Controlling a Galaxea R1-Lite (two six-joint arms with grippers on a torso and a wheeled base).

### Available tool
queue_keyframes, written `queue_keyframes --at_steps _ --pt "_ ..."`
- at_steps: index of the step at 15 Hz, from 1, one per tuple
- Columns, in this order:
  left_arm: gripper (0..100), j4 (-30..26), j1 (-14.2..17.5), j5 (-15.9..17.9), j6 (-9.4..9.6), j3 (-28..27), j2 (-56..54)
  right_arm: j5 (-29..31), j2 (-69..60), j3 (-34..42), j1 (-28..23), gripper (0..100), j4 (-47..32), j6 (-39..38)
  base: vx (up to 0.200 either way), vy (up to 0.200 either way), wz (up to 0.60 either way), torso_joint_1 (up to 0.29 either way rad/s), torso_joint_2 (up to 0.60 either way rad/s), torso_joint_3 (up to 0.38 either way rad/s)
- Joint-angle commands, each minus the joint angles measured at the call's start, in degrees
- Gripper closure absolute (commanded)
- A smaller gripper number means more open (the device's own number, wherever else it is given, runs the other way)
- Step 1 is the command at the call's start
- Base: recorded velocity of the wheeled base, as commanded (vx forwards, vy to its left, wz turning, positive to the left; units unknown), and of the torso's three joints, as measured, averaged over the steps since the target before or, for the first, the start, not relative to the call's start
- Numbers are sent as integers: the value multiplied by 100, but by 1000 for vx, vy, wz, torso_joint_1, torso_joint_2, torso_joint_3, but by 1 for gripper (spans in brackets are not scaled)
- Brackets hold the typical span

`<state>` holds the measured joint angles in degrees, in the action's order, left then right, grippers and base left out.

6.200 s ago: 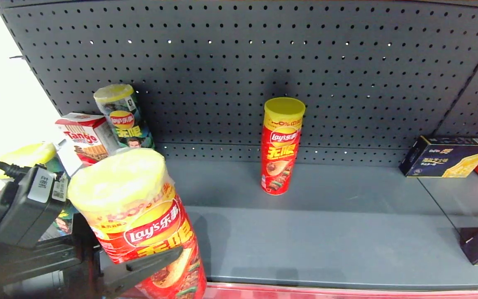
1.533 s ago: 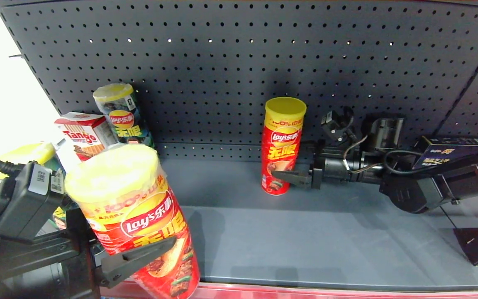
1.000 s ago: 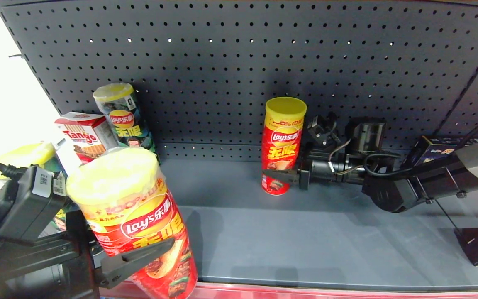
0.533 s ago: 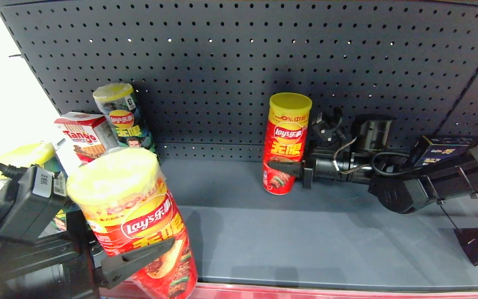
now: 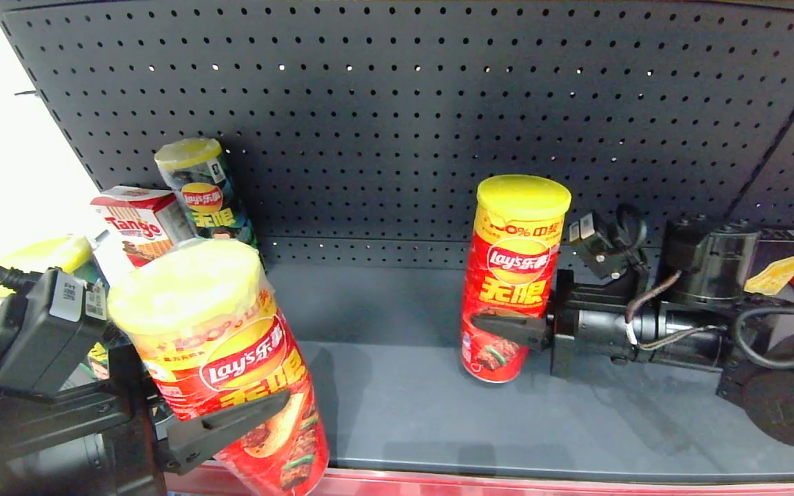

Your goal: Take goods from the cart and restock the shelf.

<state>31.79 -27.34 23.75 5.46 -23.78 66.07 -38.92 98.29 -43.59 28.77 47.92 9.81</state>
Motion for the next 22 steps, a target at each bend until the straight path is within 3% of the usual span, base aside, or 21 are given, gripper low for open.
queue_keyframes --at_steps 1,5,11,20,21,22 --pt "100 2 1 -2 -1 -3 11 245 -706 457 305 100 59 -58 0 0 0 0 0 0" --pt "100 -6 1 -10 -1 -3 11 755 -777 712 797 100 323 -217 0 0 0 0 0 0" --pt "100 -6 1 -10 -10 -3 11 764 -126 1380 762 100 1290 -217 0 0 0 0 0 0" --pt "100 -6 10 -10 -10 58 20 772 225 1371 735 100 1483 -155 0 0 0 0 0 0" --pt "100 -6 10 -10 -10 58 20 772 225 1371 735 0 1483 -155 0 0 0 0 0 0" --pt "100 -6 10 -10 -10 76 20 807 199 1406 735 0 1483 -129 0 0 0 0 0 0"
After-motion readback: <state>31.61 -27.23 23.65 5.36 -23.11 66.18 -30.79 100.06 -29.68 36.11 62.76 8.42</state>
